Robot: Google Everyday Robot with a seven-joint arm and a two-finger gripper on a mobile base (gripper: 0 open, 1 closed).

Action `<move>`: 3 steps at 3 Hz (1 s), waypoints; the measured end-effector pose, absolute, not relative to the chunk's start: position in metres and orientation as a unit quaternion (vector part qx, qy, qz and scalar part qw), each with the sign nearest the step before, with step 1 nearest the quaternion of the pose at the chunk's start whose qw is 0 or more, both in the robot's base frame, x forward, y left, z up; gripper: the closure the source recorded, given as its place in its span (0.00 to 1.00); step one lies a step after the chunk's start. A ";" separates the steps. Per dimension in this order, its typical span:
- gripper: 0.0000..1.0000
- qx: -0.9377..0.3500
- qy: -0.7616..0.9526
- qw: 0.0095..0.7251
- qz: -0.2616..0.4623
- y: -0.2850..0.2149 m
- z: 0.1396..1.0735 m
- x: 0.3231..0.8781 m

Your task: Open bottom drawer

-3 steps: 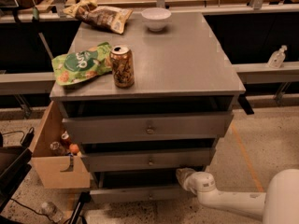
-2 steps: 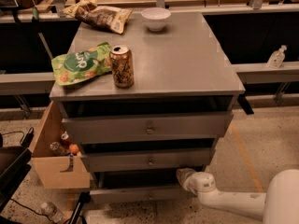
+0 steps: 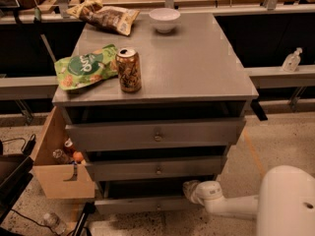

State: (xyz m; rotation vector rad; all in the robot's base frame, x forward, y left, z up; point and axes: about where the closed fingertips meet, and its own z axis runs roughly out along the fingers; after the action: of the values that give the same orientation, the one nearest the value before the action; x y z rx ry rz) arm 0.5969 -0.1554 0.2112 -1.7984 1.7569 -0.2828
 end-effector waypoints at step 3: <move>1.00 -0.726 0.675 0.111 -0.065 -0.155 0.239 0.517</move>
Offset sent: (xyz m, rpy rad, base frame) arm -0.1003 -0.0022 0.0260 -0.2290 0.4045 0.0289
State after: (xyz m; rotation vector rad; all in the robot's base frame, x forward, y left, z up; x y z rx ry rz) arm 0.5173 -0.1551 0.2388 -2.1337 1.9833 -0.1898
